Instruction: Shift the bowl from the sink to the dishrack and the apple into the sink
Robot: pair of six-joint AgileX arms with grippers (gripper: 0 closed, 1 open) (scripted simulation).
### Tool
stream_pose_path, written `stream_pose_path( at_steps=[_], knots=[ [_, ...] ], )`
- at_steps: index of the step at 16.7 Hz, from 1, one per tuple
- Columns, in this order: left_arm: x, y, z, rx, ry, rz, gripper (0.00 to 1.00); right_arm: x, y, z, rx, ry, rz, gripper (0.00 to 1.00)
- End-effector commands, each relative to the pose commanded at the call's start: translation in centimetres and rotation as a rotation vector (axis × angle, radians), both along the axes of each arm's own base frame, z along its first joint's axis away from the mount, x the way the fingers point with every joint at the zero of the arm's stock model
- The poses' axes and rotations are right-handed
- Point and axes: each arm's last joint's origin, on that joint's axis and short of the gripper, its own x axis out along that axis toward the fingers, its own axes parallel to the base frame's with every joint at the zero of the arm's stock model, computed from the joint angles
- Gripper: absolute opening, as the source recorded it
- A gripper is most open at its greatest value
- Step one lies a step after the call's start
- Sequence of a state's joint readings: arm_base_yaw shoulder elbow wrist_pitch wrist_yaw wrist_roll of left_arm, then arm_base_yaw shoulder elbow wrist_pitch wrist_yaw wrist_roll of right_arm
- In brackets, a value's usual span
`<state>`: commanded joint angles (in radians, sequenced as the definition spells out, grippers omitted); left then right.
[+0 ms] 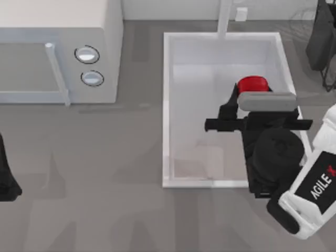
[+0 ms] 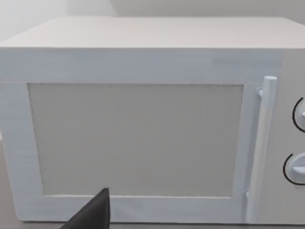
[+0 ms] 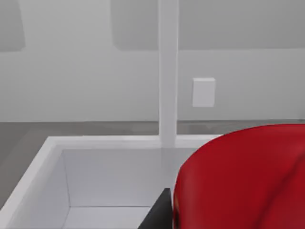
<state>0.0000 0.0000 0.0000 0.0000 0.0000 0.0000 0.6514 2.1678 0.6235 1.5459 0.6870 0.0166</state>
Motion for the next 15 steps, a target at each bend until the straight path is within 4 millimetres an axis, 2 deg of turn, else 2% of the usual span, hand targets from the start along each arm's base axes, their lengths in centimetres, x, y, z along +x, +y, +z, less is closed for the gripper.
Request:
stream_pose_path(
  at_steps=[3,7,15],
  knots=[
    [0.00,0.00,0.00,0.000,0.000,0.000,1.00,-0.41,-0.39,-1.50,-0.007,0.009,0.001,0.00],
    [0.00,0.00,0.00,0.000,0.000,0.000,1.00,-0.42,-0.40,-1.54,-0.007,0.009,0.001,0.00],
    [0.00,0.00,0.00,0.000,0.000,0.000,1.00,-0.42,-0.40,-1.54,-0.007,0.009,0.001,0.60]
  ],
)
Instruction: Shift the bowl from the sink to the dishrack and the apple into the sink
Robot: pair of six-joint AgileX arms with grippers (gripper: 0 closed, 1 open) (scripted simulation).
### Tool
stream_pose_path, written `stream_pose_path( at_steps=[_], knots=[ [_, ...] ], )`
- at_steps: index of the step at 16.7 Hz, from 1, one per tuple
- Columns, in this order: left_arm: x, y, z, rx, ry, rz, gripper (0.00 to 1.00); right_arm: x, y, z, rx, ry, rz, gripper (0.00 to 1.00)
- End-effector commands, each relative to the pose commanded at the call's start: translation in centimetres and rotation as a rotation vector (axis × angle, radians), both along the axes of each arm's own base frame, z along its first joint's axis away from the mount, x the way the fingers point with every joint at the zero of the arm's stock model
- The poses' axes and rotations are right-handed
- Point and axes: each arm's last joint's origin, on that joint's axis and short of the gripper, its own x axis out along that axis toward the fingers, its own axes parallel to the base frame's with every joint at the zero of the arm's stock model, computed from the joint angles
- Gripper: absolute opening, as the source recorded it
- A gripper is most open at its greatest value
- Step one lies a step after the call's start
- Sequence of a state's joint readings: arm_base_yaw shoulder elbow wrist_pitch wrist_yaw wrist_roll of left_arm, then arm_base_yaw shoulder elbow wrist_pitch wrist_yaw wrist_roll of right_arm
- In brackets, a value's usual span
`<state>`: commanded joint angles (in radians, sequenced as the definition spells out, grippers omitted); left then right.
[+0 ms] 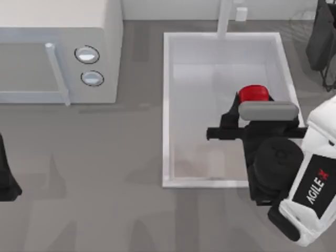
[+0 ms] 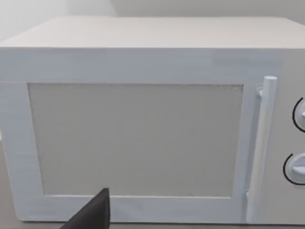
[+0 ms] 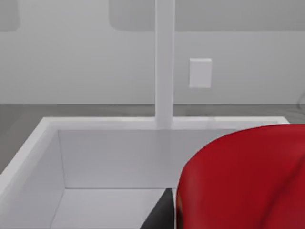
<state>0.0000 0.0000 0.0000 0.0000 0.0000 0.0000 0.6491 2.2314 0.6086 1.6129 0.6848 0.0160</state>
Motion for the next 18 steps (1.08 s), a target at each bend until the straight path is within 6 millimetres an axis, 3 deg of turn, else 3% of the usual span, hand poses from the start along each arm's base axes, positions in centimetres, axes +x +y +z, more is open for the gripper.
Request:
stream_pose_path(
  at_steps=[5,15,18],
  knots=[
    [0.0,0.0,0.0,0.000,0.000,0.000,1.00,0.0,0.0,0.0,0.000,0.000,0.000,0.98],
    [0.0,0.0,0.0,0.000,0.000,0.000,1.00,0.0,0.0,0.0,0.001,-0.001,0.000,1.00],
    [0.0,0.0,0.0,0.000,0.000,0.000,1.00,0.3,-0.8,1.0,0.003,0.011,-0.011,1.00]
  ],
)
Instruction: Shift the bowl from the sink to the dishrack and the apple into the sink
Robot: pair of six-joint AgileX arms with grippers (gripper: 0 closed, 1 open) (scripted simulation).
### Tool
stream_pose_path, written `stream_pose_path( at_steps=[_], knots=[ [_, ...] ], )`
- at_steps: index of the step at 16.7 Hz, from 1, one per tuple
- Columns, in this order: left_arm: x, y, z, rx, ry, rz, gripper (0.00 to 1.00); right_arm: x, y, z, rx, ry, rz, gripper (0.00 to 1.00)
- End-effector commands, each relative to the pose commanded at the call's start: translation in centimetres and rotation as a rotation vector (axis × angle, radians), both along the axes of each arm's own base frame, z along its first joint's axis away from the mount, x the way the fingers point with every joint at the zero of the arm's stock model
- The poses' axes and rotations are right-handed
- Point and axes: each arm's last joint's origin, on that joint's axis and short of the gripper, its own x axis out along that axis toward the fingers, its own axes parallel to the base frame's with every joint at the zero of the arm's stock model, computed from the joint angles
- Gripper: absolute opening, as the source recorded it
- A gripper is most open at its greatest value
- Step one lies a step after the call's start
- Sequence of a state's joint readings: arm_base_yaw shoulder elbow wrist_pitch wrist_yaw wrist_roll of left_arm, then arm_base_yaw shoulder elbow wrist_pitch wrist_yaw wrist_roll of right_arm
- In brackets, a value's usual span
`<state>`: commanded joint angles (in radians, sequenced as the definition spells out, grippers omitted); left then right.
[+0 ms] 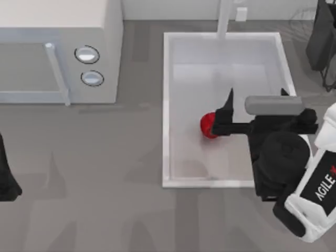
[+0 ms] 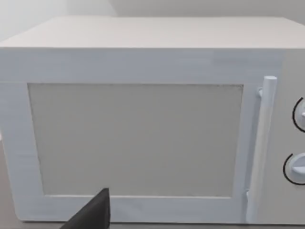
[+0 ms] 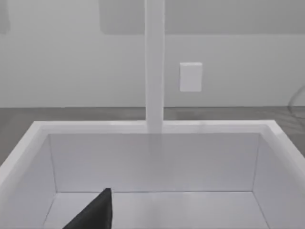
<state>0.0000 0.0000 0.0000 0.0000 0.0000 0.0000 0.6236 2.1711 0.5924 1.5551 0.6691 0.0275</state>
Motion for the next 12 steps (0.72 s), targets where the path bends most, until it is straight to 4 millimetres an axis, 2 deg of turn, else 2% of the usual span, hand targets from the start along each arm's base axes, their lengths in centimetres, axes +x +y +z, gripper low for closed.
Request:
stream_pose_path(
  at_steps=[3,6,9,12],
  knots=[
    [0.0,0.0,0.0,0.000,0.000,0.000,1.00,0.4,-2.0,2.6,0.008,0.017,-0.031,1.00],
    [0.0,0.0,0.0,0.000,0.000,0.000,1.00,-0.1,-5.3,6.5,0.022,0.024,-0.070,1.00],
    [0.0,0.0,0.0,0.000,0.000,0.000,1.00,-2.3,-9.2,10.6,0.041,0.014,-0.103,1.00],
    [0.0,0.0,0.0,0.000,0.000,0.000,1.00,-6.1,-12.8,13.4,0.057,-0.013,-0.118,1.00]
  ],
)
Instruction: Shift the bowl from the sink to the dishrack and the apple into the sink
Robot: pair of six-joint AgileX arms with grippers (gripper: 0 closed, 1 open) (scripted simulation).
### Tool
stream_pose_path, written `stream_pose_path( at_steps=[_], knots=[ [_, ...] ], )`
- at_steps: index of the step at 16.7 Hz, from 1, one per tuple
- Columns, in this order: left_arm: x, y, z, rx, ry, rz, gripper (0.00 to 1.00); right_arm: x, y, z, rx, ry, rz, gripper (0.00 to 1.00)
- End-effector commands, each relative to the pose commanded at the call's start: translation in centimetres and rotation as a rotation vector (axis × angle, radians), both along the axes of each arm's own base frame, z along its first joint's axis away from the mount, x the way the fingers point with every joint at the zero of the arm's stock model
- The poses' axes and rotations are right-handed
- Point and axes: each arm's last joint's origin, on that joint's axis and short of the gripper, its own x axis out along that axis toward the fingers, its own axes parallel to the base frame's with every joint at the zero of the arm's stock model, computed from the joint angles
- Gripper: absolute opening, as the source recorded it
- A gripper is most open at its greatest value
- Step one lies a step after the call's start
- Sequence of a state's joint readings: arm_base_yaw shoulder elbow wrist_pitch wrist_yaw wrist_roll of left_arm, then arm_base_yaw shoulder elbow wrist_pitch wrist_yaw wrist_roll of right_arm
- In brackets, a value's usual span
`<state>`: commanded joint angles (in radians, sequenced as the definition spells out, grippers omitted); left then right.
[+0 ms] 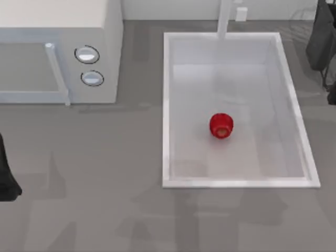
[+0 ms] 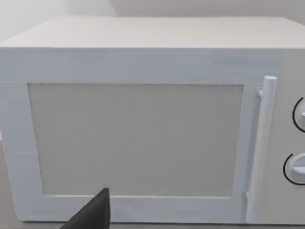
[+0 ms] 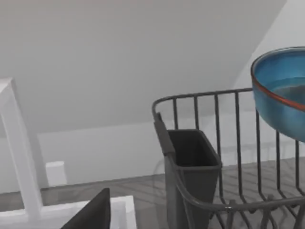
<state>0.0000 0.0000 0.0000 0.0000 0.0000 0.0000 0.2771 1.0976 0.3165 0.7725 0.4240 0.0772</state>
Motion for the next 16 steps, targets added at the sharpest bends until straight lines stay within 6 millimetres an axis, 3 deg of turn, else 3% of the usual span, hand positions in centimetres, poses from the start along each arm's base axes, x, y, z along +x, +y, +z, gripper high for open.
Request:
stream_pose_path(
  at_steps=[3,7,12,16],
  knots=[
    [0.0,0.0,0.0,0.000,0.000,0.000,1.00,-4.3,-2.6,0.8,0.000,-0.028,0.008,1.00],
    [0.0,0.0,0.0,0.000,0.000,0.000,1.00,-8.6,-4.3,-1.0,-0.023,-0.035,0.052,1.00],
    [0.0,0.0,0.0,0.000,0.000,0.000,1.00,-10.5,-4.8,-3.8,-0.055,-0.006,0.123,1.00],
    [0.0,0.0,0.0,0.000,0.000,0.000,1.00,-10.7,-4.9,-4.4,-0.061,0.002,0.138,1.00]
  ],
)
